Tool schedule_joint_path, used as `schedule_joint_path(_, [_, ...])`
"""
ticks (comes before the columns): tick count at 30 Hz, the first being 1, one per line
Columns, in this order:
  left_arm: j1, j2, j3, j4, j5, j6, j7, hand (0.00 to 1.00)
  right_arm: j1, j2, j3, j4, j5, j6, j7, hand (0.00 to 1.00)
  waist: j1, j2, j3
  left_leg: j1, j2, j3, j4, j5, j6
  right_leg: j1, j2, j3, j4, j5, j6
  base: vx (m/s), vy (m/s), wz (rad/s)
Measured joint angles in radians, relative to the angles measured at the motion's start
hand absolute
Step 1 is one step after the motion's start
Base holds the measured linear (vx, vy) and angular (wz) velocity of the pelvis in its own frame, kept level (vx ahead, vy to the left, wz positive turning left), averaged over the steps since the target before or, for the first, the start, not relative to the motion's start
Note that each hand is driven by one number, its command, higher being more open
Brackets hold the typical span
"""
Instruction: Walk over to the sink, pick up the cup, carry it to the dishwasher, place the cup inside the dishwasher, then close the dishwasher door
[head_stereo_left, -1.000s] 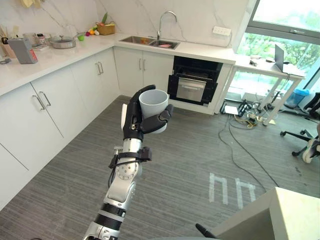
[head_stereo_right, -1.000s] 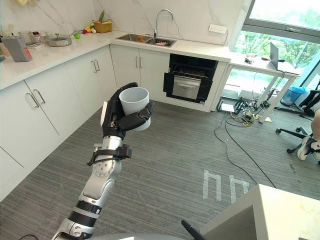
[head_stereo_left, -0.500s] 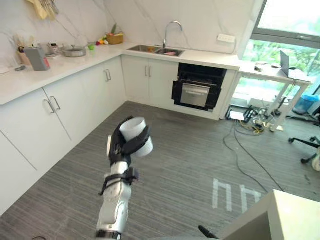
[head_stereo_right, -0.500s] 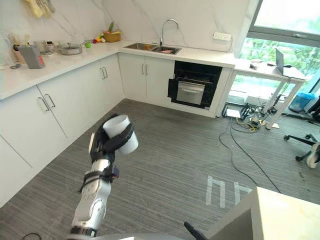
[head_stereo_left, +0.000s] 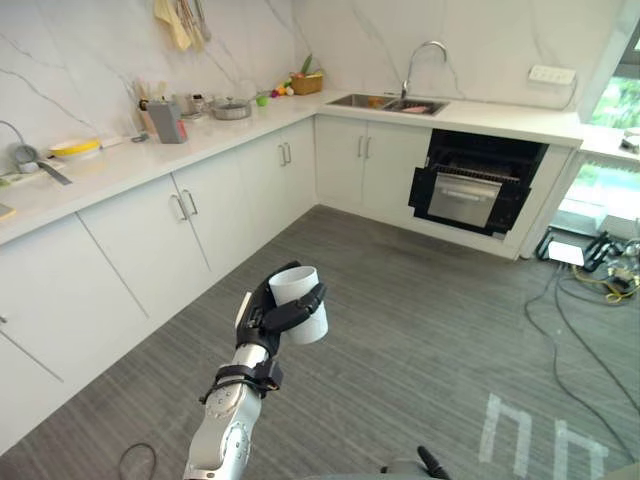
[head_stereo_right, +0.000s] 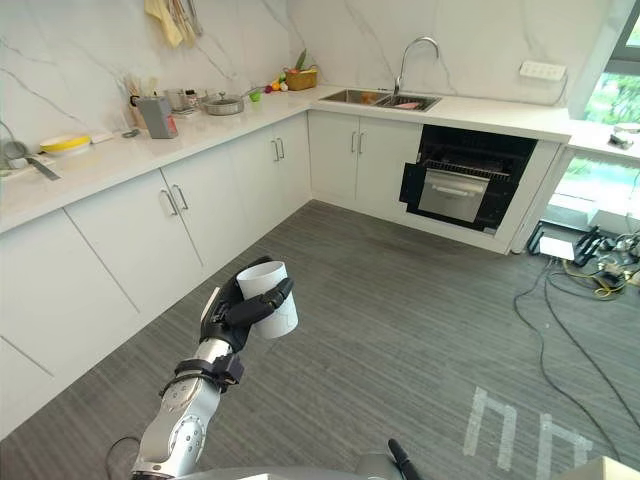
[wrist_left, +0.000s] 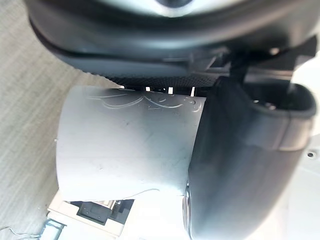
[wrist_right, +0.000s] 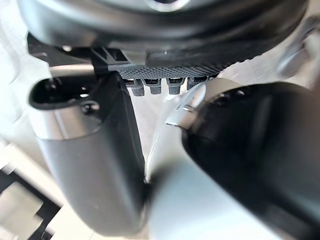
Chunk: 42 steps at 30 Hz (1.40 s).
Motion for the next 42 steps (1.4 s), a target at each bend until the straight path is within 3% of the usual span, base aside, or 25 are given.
schedule_joint_path(3, [-0.035, 0.001, -0.019, -0.002, -0.002, -0.001, 0.000, 0.00, 0.009, -0.001, 0.025, -0.007, 0.009, -0.011, -0.023, 1.00, -0.007, -0.011, 0.009, 0.059, 0.014, -0.025, 0.044, -0.095, -0.035, 0.019, 0.027, 0.002, -0.446, 0.094, 0.007, 0.41, -0.174, 0.38])
schedule_joint_path(4, [-0.035, -0.010, -0.025, 0.007, -0.002, 0.000, 0.002, 0.00, 0.014, -0.013, 0.033, 0.004, 0.013, -0.021, -0.028, 1.00, -0.021, -0.001, 0.007, 0.089, 0.031, -0.050, 0.049, -0.130, -0.047, 0.032, 0.037, -0.004, -0.423, 0.211, -0.001, 0.53, -0.203, 0.51])
schedule_joint_path(7, [-0.040, -0.033, -0.041, 0.005, -0.001, 0.000, 0.003, 0.00, -0.004, -0.042, 0.038, 0.011, 0.017, -0.061, -0.042, 1.00, -0.022, 0.063, -0.007, 0.118, 0.069, -0.071, 0.023, -0.116, -0.040, -0.004, 0.059, -0.030, -0.301, 0.148, -0.026, 0.43, -0.147, 0.21])
schedule_joint_path(9, [-0.036, -0.029, -0.056, 0.010, -0.001, 0.001, 0.012, 0.00, -0.031, -0.036, 0.039, 0.026, 0.017, -0.085, -0.055, 1.00, -0.030, 0.054, 0.000, 0.096, 0.074, -0.079, 0.135, -0.020, 0.031, 0.033, 0.053, -0.059, -0.262, 0.083, -0.019, 0.50, -0.236, 0.12])
schedule_joint_path(10, [-0.036, -0.025, -0.062, 0.010, -0.001, 0.000, 0.016, 0.00, -0.030, -0.035, 0.038, 0.026, 0.017, -0.091, -0.057, 1.00, -0.028, 0.054, 0.000, 0.076, 0.080, -0.080, 0.197, 0.012, 0.031, 0.054, 0.053, -0.065, -0.266, 0.062, -0.021, 0.46, -0.247, 0.12])
schedule_joint_path(12, [-0.036, -0.034, -0.068, 0.004, 0.000, -0.002, 0.012, 0.00, -0.025, -0.035, 0.038, 0.020, 0.017, -0.132, -0.057, 1.00, -0.027, 0.068, 0.010, -0.052, 0.123, -0.110, 0.498, 0.211, -0.062, 0.146, 0.072, -0.087, -0.306, 0.009, -0.034, 0.52, -0.225, 0.09])
schedule_joint_path(13, [-0.025, -0.046, -0.063, -0.005, 0.001, -0.002, 0.007, 0.00, -0.014, -0.036, 0.045, 0.014, 0.017, -0.175, -0.054, 1.00, -0.017, 0.077, 0.009, -0.133, 0.151, -0.134, 0.646, 0.418, -0.120, 0.207, 0.100, -0.084, -0.356, -0.014, -0.063, 0.48, -0.128, -0.03])
schedule_joint_path(14, [-0.018, -0.051, -0.057, -0.012, 0.001, -0.002, 0.006, 0.00, -0.012, -0.035, 0.060, 0.011, 0.017, -0.202, -0.054, 1.00, -0.015, 0.086, 0.009, -0.171, 0.164, -0.141, 0.723, 0.438, -0.129, 0.240, 0.114, -0.086, -0.380, -0.024, -0.077, 0.48, -0.056, -0.14])
schedule_joint_path(17, [0.028, -0.057, -0.022, -0.073, -0.002, -0.002, 0.002, 0.00, -0.013, -0.056, 0.185, -0.085, 0.046, -0.288, -0.055, 1.00, -0.012, 0.084, 0.022, -0.353, 0.183, -0.114, 0.929, 0.277, -0.044, 0.393, 0.149, -0.061, -0.472, -0.066, -0.092, 0.55, -0.048, -0.32])
schedule_joint_path(19, [0.089, -0.058, 0.026, -0.140, -0.010, -0.008, -0.001, 0.00, -0.029, -0.075, 0.303, -0.265, 0.127, -0.315, -0.055, 1.00, 0.038, 0.080, 0.024, -0.433, 0.180, -0.062, 0.794, 0.149, -0.015, 0.470, 0.148, 0.028, -0.516, -0.098, -0.082, 0.42, 0.021, -0.99])
schedule_joint_path(21, [0.126, -0.058, 0.052, -0.186, -0.004, -0.035, -0.001, 0.00, -0.064, -0.081, 0.370, -0.386, 0.153, -0.334, -0.056, 1.00, 0.064, 0.075, 0.023, -0.469, 0.164, -0.043, 0.583, 0.101, -0.014, 0.493, 0.133, 0.085, -0.531, -0.121, -0.067, 0.38, 0.101, -0.99])
schedule_joint_path(23, [0.149, -0.059, 0.072, -0.217, 0.035, -0.090, 0.008, 0.00, -0.139, -0.079, 0.432, -0.505, 0.154, -0.387, -0.078, 1.00, 0.085, 0.050, 0.020, -0.498, 0.091, -0.031, 0.159, 0.152, -0.052, 0.534, 0.067, 0.135, -0.536, -0.186, -0.026, 0.62, 0.249, -0.72])
schedule_joint_path(24, [0.150, -0.060, 0.073, -0.218, 0.049, -0.104, 0.008, 0.00, -0.160, -0.083, 0.431, -0.511, 0.154, -0.401, -0.082, 1.00, 0.086, 0.051, 0.021, -0.507, 0.078, -0.029, 0.102, 0.213, -0.064, 0.550, 0.057, 0.143, -0.543, -0.202, -0.011, 0.78, 0.345, -0.58])
schedule_joint_path(25, [0.166, -0.060, 0.087, -0.214, 0.083, -0.138, 0.008, 0.00, -0.212, -0.067, 0.434, -0.491, 0.156, -0.412, -0.099, 1.00, 0.101, 0.034, 0.008, -0.478, 0.047, -0.003, 0.102, 0.317, -0.043, 0.595, 0.022, 0.203, -0.560, -0.219, 0.011, 0.56, 0.245, -0.37])
schedule_joint_path(26, [0.165, -0.053, 0.094, -0.206, 0.094, -0.147, 0.009, 0.00, -0.226, -0.058, 0.434, -0.480, 0.158, -0.411, -0.110, 1.00, 0.092, 0.010, 0.005, -0.478, 0.029, 0.005, 0.132, 0.297, -0.035, 0.608, 0.005, 0.227, -0.566, -0.205, 0.005, 0.83, 0.333, -0.32])
schedule_joint_path(28, [0.169, -0.041, 0.137, -0.203, 0.121, -0.168, 0.011, 0.00, -0.249, -0.049, 0.442, -0.478, 0.169, -0.390, -0.139, 1.00, 0.096, -0.002, 0.012, -0.522, 0.072, 0.019, 0.353, 0.194, -0.011, 0.642, 0.013, 0.295, -0.558, -0.101, -0.006, 0.70, 0.299, -0.32])
schedule_joint_path(29, [0.169, -0.019, 0.150, -0.203, 0.122, -0.195, 0.006, 0.00, -0.258, -0.031, 0.428, -0.481, 0.186, -0.381, -0.148, 1.00, 0.110, -0.026, 0.025, -0.586, 0.055, 0.029, 0.466, 0.144, -0.026, 0.657, -0.001, 0.310, -0.522, -0.078, -0.006, 0.54, 0.284, -0.50])
schedule_joint_path(30, [0.170, -0.016, 0.148, -0.203, 0.122, -0.200, 0.004, 0.00, -0.258, -0.035, 0.418, -0.487, 0.187, -0.379, -0.155, 1.00, 0.106, -0.043, 0.011, -0.562, 0.034, 0.024, 0.357, 0.143, -0.027, 0.650, -0.010, 0.299, -0.487, -0.076, 0.009, 0.42, 0.247, -0.45])
schedule_joint_path(31, [0.174, -0.011, 0.147, -0.198, 0.129, -0.209, -0.010, 0.00, -0.259, -0.034, 0.389, -0.491, 0.187, -0.358, -0.166, 1.00, 0.103, -0.063, -0.003, -0.517, 0.002, 0.045, 0.276, 0.163, 0.023, 0.625, -0.026, 0.288, -0.369, -0.069, 0.041, 0.45, 0.182, -0.17])
schedule_joint_path(32, [0.177, 0.008, 0.149, -0.198, 0.139, -0.208, -0.020, 0.00, -0.252, -0.026, 0.369, -0.496, 0.187, -0.337, -0.175, 1.00, 0.085, -0.092, -0.005, -0.469, -0.043, 0.059, 0.261, 0.128, 0.045, 0.546, -0.058, 0.287, -0.176, 0.016, 0.174, 0.47, 0.169, -0.09])
schedule_joint_path(33, [0.174, 0.011, 0.146, -0.198, 0.139, -0.208, -0.026, 0.00, -0.251, -0.021, 0.352, -0.499, 0.187, -0.328, -0.175, 1.00, 0.073, -0.095, -0.003, -0.450, -0.054, 0.061, 0.259, 0.111, 0.056, 0.499, -0.063, 0.286, -0.078, 0.094, 0.237, 0.50, 0.139, -0.03])
schedule_joint_path(34, [0.172, 0.010, 0.137, -0.201, 0.139, -0.208, -0.028, 0.00, -0.245, -0.004, 0.328, -0.503, 0.186, -0.315, -0.175, 1.00, 0.057, -0.096, 0.002, -0.393, -0.068, 0.076, 0.228, 0.089, 0.069, 0.401, -0.072, 0.278, 0.103, 0.218, 0.234, 0.47, 0.154, -0.27])
schedule_joint_path(37, [0.159, -0.012, 0.075, -0.201, 0.139, -0.209, -0.002, 0.00, -0.147, 0.034, 0.336, -0.585, 0.165, -0.309, -0.155, 1.00, 0.029, -0.053, 0.042, -0.196, -0.071, 0.102, 0.098, 0.074, 0.076, 0.163, -0.070, 0.163, 0.442, 0.159, 0.126, 0.41, 0.146, -0.35])
schedule_joint_path(41, [0.074, -0.010, -0.053, -0.199, 0.115, -0.209, 0.028, 0.00, -0.021, 0.033, 0.389, -0.776, 0.161, -0.304, -0.138, 1.00, -0.024, -0.034, 0.073, -0.034, -0.052, 0.102, 0.005, 0.037, 0.053, -0.019, -0.033, 0.043, 0.303, 0.062, 0.076, 0.38, 0.045, -0.06])
schedule_joint_path(42, [0.049, -0.009, -0.090, -0.193, 0.104, -0.208, 0.019, 0.00, 0.011, 0.036, 0.382, -0.847, 0.162, -0.304, -0.130, 1.00, -0.031, -0.028, 0.077, 0.000, -0.033, 0.107, 0.008, 0.010, 0.042, -0.017, -0.041, -0.061, 0.094, 0.053, 0.059, 0.44, -0.076, -0.14])
